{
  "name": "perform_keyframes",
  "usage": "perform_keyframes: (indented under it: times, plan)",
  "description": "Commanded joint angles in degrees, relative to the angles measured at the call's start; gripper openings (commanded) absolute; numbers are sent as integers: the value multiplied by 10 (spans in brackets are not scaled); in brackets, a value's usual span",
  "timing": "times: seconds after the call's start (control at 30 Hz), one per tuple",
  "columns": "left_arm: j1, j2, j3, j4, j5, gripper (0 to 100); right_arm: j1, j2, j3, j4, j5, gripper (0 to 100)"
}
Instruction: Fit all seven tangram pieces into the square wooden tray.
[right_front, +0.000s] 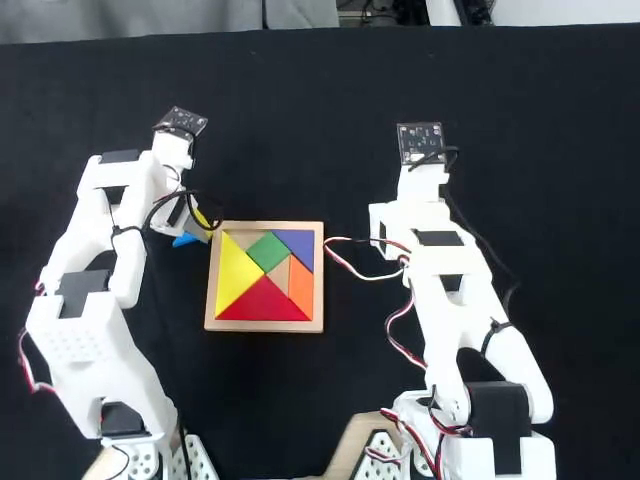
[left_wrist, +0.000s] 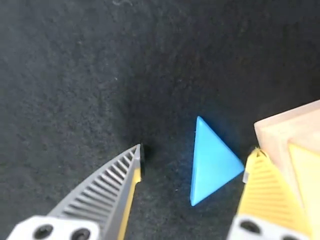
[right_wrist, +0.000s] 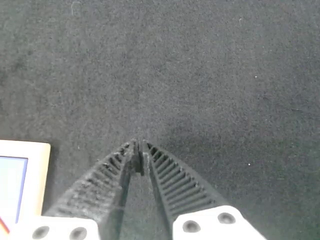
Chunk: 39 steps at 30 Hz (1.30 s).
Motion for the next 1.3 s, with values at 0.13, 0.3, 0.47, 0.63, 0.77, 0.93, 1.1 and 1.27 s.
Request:
perform_keyframes:
  times: [0.13,0.3,0.47,0.63,0.77,0.93,1.1,1.27]
  plan:
    - [-3,-6,-32,-4,1,321,9,-28,-2,-12,6,12]
    - [22,-6,-31,-4,4,320,9,-28,-2,-12,6,12]
    - [36,-5,-30,-3,16,320,9,-28,-2,-12,6,12]
    - [38,-5,-30,-3,47,320,9,-28,-2,-12,6,12]
    - [37,-5,-21,-3,46,245,9,-28,-2,-12,6,12]
    - [35,-5,-18,-2,45,171,9,-28,-2,-12,6,12]
    - [33,-10,-22,34,10,171,9,-28,-2,-12,6,12]
    - [32,-8,-23,50,-7,171,9,-28,-2,-12,6,12]
